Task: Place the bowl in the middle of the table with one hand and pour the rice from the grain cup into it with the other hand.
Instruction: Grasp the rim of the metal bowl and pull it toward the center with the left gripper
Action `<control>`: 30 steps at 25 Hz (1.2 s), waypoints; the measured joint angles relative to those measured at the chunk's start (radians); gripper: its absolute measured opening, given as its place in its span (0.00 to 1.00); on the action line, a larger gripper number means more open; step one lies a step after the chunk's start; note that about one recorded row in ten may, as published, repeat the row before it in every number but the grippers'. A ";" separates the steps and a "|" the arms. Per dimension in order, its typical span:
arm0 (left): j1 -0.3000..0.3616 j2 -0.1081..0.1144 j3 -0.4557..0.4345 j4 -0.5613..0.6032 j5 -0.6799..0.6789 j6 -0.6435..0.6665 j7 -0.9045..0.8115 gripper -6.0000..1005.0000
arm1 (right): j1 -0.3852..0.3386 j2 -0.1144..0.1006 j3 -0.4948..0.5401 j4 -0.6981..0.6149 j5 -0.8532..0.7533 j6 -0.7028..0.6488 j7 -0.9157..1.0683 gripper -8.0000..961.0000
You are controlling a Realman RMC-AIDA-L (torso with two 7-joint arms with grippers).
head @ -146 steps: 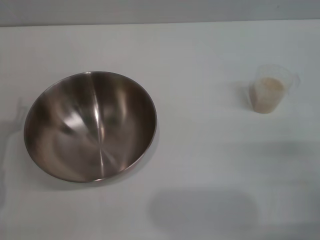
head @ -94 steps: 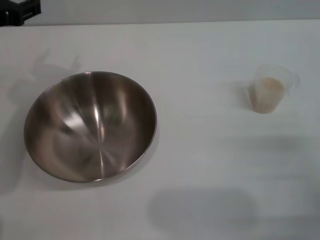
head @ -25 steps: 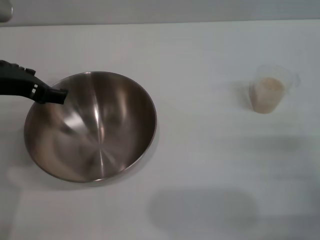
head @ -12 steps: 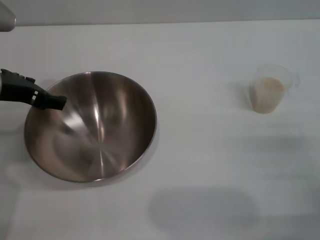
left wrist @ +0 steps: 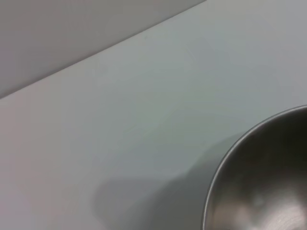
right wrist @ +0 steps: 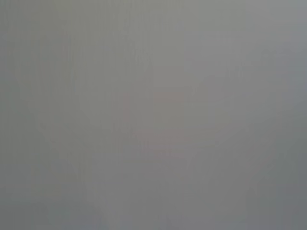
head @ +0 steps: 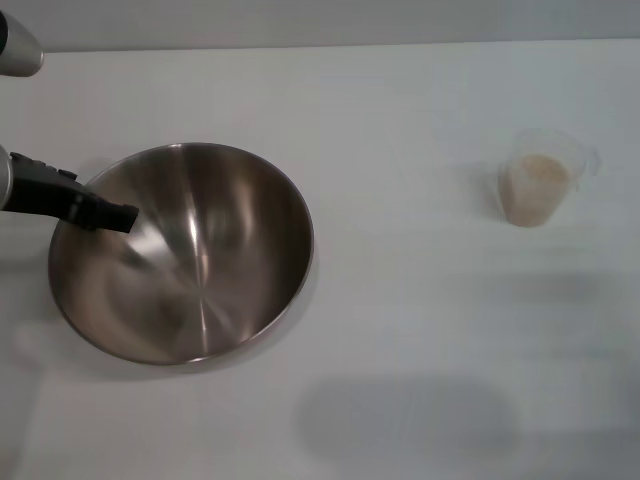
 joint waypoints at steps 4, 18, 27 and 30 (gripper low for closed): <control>-0.003 0.000 0.001 0.007 0.000 0.002 0.001 0.86 | 0.000 0.000 0.000 0.000 -0.001 0.000 0.000 0.87; -0.016 0.000 0.000 0.035 0.004 0.004 0.000 0.76 | -0.001 0.000 0.000 0.000 -0.001 0.000 0.000 0.87; -0.031 0.003 -0.007 0.039 -0.001 -0.002 0.005 0.53 | -0.001 0.000 0.000 0.000 -0.002 -0.001 0.000 0.87; -0.036 0.003 -0.020 0.037 -0.002 -0.006 0.006 0.46 | -0.002 0.000 0.000 0.000 -0.002 -0.002 0.000 0.87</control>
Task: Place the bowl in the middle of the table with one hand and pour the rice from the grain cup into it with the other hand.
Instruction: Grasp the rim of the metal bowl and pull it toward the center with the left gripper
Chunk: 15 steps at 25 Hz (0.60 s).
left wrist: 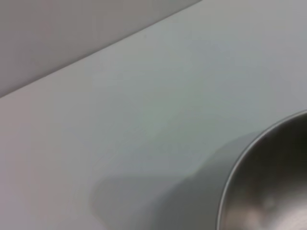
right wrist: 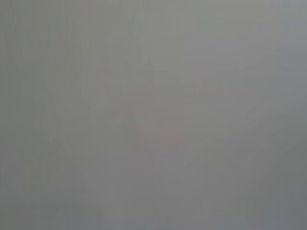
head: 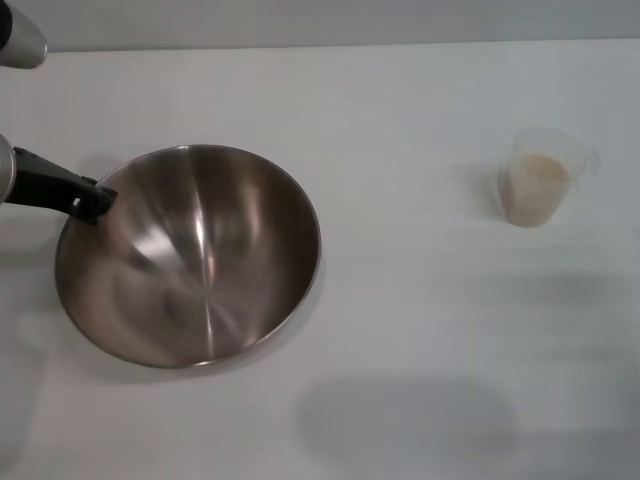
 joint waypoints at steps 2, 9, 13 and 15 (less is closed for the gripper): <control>-0.006 0.000 -0.003 0.001 0.000 -0.008 0.000 0.36 | 0.000 0.000 0.000 0.000 0.000 0.000 0.000 0.87; -0.019 0.000 -0.004 0.008 -0.003 -0.023 0.002 0.09 | 0.000 0.000 0.000 0.000 -0.001 0.000 0.000 0.87; -0.031 0.000 -0.011 0.013 -0.025 -0.045 0.003 0.06 | 0.001 0.000 0.000 0.000 -0.001 0.000 0.000 0.87; -0.042 0.000 -0.028 0.023 -0.049 -0.063 0.010 0.06 | 0.001 0.000 0.000 0.000 -0.001 0.000 0.000 0.87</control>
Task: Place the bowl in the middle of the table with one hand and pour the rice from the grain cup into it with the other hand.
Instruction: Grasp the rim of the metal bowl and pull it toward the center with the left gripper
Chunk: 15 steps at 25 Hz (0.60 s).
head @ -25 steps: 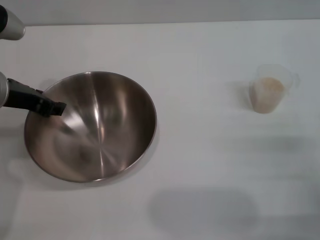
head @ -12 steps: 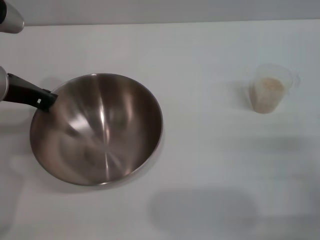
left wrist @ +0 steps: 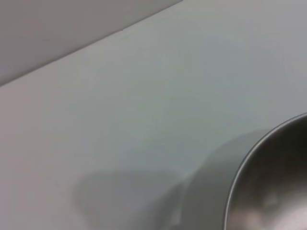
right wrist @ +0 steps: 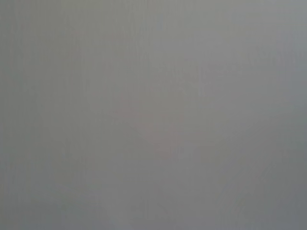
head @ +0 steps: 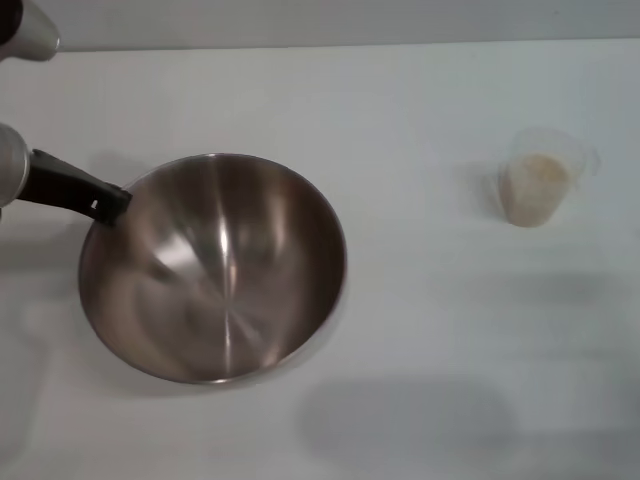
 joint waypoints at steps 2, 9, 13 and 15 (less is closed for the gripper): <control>-0.021 0.000 -0.043 0.021 -0.045 -0.027 0.022 0.06 | 0.000 0.000 0.000 0.000 0.000 0.000 0.000 0.87; -0.080 0.000 -0.152 0.091 -0.137 -0.078 0.072 0.05 | 0.001 0.000 0.000 0.000 0.000 0.001 0.000 0.87; -0.117 0.001 -0.183 0.130 -0.146 -0.090 0.083 0.04 | 0.001 0.000 0.000 0.000 0.000 0.001 0.000 0.87; -0.136 0.001 -0.212 0.160 -0.149 -0.097 0.090 0.04 | 0.002 0.000 0.000 0.000 0.000 0.002 0.000 0.87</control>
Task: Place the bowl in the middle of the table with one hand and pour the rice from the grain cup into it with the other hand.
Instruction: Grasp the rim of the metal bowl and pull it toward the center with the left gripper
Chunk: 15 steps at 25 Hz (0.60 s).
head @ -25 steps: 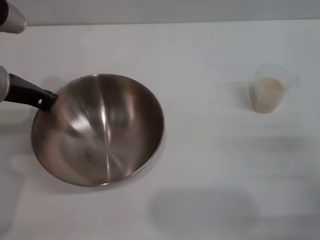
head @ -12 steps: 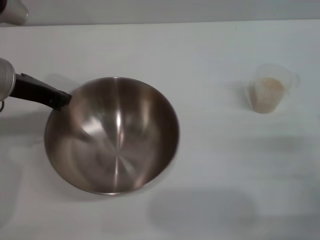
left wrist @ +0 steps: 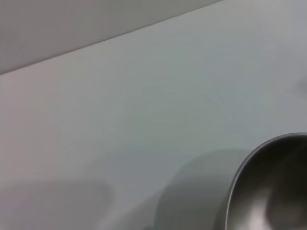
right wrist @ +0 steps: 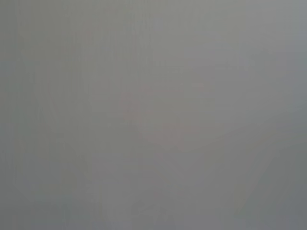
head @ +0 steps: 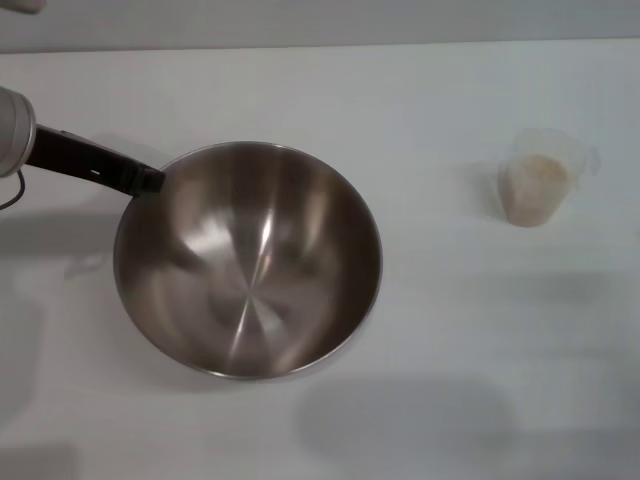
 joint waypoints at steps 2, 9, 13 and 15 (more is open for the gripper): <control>-0.039 0.001 -0.059 0.061 -0.024 -0.017 0.017 0.03 | 0.000 0.000 0.000 0.000 0.000 0.000 0.000 0.87; -0.098 0.002 -0.129 0.155 -0.038 -0.029 0.060 0.03 | 0.000 0.000 0.000 0.000 0.000 0.002 0.000 0.87; -0.122 0.004 -0.140 0.188 -0.045 -0.031 0.072 0.03 | 0.000 0.000 0.000 0.000 0.000 0.006 0.000 0.87; -0.133 0.004 -0.142 0.199 -0.052 -0.034 0.076 0.03 | 0.000 0.000 0.000 0.000 0.000 0.006 0.000 0.87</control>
